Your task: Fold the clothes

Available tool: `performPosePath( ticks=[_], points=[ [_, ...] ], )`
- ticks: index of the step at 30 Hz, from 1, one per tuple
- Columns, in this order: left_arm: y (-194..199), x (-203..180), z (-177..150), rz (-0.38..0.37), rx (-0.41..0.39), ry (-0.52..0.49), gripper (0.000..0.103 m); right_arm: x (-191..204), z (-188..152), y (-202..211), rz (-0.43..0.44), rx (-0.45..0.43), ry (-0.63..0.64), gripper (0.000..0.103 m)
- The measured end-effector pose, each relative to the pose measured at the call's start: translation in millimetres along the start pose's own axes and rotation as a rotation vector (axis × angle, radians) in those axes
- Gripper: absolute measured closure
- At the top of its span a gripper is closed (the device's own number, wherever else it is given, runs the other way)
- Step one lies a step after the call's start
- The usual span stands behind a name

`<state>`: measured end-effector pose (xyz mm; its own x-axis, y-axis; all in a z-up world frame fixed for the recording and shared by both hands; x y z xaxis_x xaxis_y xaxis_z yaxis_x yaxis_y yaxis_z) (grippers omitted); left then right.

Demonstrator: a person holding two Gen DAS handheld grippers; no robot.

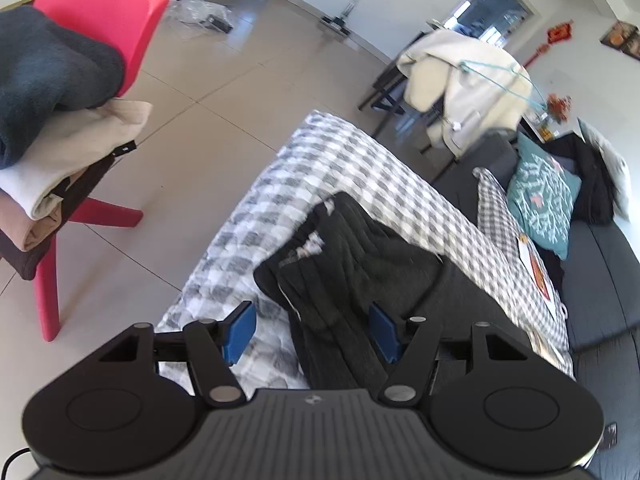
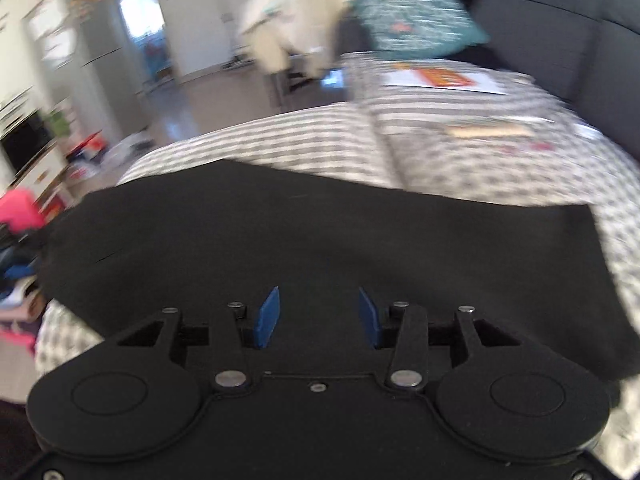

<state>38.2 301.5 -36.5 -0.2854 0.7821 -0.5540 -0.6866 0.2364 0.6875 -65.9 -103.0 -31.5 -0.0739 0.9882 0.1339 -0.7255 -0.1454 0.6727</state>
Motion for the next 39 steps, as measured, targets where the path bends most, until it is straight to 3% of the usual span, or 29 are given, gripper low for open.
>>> performPosePath(
  ticks=[7, 12, 15, 16, 20, 23, 25, 27, 30, 37, 39],
  points=[
    [-3.7, -1.7, 6.9, 0.0, -0.037, -0.015, 0.055, 123.9, -6.2, -43.0, 0.217, -0.001, 0.308, 0.049],
    [-15.4, -0.9, 8.3, -0.019, -0.009, 0.015, 0.064, 169.1, -22.1, -69.3, 0.238, -0.002, 0.493, 0.049],
    [-19.5, -7.8, 12.8, -0.043, -0.044, -0.005, 0.079, 186.5, -29.2, -88.0, 0.197, -0.033, 0.575, 0.049],
    [-18.0, -13.4, 14.5, -0.055, -0.069, -0.026, 0.081, 188.3, -30.0, -91.0, 0.183, -0.052, 0.586, 0.052],
    [-9.1, -34.5, 26.3, -0.142, -0.167, -0.066, 0.083, 182.5, -20.9, -91.5, 0.153, -0.13, 0.526, 0.081],
    [-4.6, -39.5, 37.9, -0.226, -0.213, -0.037, 0.083, 180.2, -9.0, -80.4, 0.137, -0.199, 0.481, 0.086],
    [-4.4, -37.8, 42.8, -0.245, -0.22, -0.02, 0.083, 181.1, 1.1, -72.9, 0.116, -0.262, 0.462, 0.086],
    [-10.2, -28.4, 43.3, -0.21, -0.185, 0.009, 0.083, 182.7, 6.6, -70.1, 0.106, -0.291, 0.455, 0.086],
    [-18.6, -10.8, 38.0, -0.136, -0.11, 0.047, 0.083, 187.4, 2.9, -74.9, 0.118, -0.256, 0.467, 0.086],
    [-24.5, 3.8, 16.7, 0.037, -0.026, -0.052, 0.081, 196.1, -22.7, -82.9, 0.141, -0.151, 0.551, 0.086],
    [-25.9, 5.0, 13.8, 0.078, -0.031, -0.069, 0.074, 197.4, -36.2, -91.0, 0.132, -0.13, 0.598, 0.086]
  ],
)
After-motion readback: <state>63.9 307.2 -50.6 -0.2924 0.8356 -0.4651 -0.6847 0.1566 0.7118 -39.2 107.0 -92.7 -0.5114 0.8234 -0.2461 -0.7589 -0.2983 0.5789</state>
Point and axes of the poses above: each gripper's, at about its wrist camera, not at the fingertips, and y roughly against the way its jaws point, x to its left, z to its top, the point moved 7 cm from there along -y, roughly the way its jaws point, and after that the axes turned 5 degrees about y, right-handed, at the moved point
